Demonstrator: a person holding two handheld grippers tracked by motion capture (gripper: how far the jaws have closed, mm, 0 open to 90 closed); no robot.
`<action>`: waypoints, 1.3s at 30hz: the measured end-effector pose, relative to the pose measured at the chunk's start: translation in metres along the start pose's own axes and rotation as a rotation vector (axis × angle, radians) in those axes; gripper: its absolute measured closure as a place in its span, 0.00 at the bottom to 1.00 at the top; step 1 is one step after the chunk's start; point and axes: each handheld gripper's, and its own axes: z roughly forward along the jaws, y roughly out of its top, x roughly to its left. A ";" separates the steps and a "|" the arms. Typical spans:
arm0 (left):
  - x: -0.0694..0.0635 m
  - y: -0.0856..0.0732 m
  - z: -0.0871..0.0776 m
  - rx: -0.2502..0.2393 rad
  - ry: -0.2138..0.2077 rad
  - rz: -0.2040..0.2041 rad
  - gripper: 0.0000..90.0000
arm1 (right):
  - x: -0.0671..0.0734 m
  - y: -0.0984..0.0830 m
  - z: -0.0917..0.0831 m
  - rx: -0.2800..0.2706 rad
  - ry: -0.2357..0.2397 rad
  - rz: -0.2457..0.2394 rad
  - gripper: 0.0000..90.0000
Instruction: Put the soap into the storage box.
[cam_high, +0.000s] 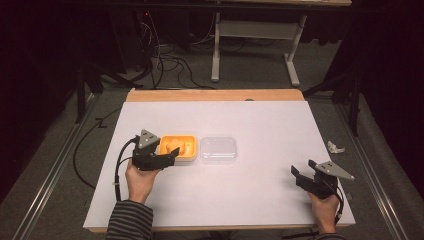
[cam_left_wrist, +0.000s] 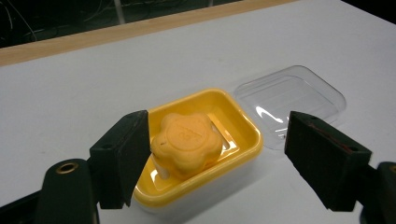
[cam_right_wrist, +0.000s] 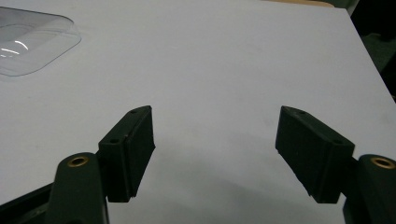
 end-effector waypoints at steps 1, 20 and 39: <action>0.001 -0.001 -0.002 0.002 0.001 0.001 0.25 | 0.000 0.000 0.000 -0.001 0.001 0.003 0.32; -0.010 -0.014 -0.019 -0.036 -0.012 -0.008 0.25 | -0.001 0.001 0.003 0.027 -0.003 0.008 0.32; -0.030 -0.022 -0.014 -0.049 -0.029 -0.008 0.25 | -0.001 0.001 0.004 0.036 0.011 0.009 0.32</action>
